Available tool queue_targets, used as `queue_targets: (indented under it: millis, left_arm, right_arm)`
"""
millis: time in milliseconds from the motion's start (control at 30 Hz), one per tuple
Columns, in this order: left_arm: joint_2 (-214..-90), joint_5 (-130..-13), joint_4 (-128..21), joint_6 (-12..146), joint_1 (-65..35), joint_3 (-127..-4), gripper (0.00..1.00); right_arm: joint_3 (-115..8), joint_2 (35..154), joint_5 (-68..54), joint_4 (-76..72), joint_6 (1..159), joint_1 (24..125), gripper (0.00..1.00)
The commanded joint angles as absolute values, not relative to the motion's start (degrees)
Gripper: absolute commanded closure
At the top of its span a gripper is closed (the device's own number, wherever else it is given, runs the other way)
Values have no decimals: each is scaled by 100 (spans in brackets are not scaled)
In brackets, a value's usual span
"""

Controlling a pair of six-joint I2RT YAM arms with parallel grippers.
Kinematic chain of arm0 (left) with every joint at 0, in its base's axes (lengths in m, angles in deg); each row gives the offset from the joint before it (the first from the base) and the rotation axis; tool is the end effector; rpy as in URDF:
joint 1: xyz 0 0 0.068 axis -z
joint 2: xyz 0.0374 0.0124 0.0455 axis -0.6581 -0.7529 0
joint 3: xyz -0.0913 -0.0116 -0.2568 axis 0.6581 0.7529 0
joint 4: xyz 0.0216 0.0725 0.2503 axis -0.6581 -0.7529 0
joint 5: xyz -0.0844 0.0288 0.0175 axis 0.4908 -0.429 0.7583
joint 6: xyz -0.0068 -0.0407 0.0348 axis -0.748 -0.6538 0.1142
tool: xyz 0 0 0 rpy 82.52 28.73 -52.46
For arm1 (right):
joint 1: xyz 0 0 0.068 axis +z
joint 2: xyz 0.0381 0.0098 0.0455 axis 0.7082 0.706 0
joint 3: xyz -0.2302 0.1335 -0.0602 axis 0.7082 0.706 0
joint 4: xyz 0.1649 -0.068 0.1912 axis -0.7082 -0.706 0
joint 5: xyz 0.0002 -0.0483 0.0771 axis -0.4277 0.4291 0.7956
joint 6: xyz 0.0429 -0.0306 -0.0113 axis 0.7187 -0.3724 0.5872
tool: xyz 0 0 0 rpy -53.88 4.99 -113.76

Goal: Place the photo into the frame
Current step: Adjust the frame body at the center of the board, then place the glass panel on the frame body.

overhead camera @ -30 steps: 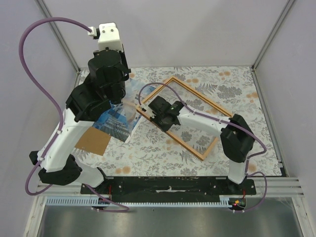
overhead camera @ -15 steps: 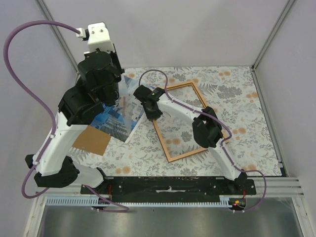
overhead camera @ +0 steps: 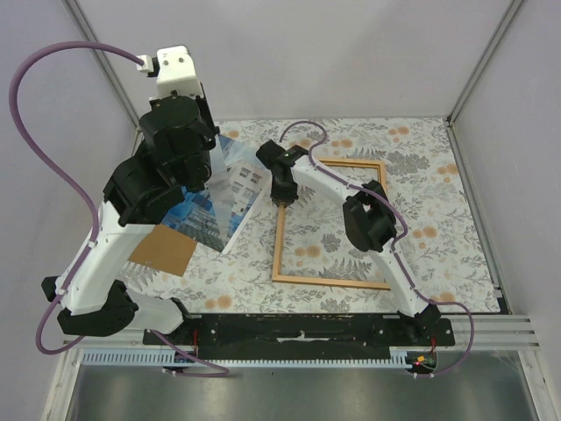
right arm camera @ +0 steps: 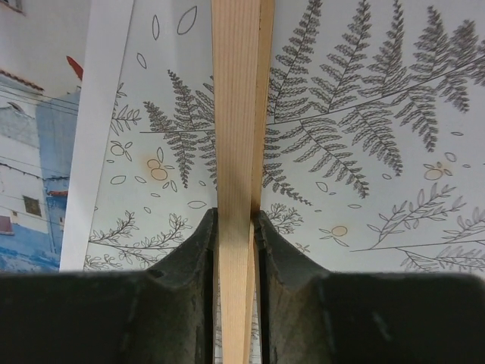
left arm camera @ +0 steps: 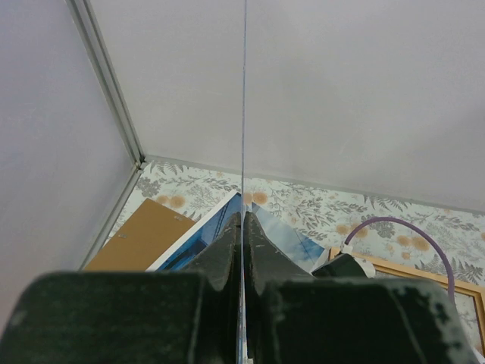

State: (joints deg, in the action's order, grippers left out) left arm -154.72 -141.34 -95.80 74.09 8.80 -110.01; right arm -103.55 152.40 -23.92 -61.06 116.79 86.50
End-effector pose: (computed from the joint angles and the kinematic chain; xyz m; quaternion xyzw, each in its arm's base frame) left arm 0.1594 -0.1408 0.5699 -0.0930 0.7045 0.0486 0.7019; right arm 0.3826 0.3294 0.1837 0.0313 0.9846 0.0402 0.1673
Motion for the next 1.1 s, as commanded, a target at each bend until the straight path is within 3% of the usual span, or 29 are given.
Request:
queue_targets:
  millis: [0,267,467,667,833,1067]
  left_arm:
    - [-15343,-14231,-9266,7474,859,-10915,98]
    - [-15396,-14056,-9398,7351,859,-10941,98]
    - [-15554,-13503,-9819,7193,850,-11187,98]
    - [-15659,-12098,-10127,7009,859,-11371,98]
    - [-15817,-11103,-10487,6833,815,-11687,98]
    - [-15984,-10198,-11015,6455,657,-12364,98]
  right_arm:
    - [-9826,14705,-2084,-5364,12006,8737,69]
    - [-9632,14196,-2014,-5213,11629,8675,40]
    - [-8395,12852,-1760,-4503,11137,8026,30]
    - [-7128,11314,-1443,-3256,10074,7217,18]
    - [-6109,10443,426,-1719,9870,6357,12]
    - [-4772,10300,3354,2199,11257,5652,7]
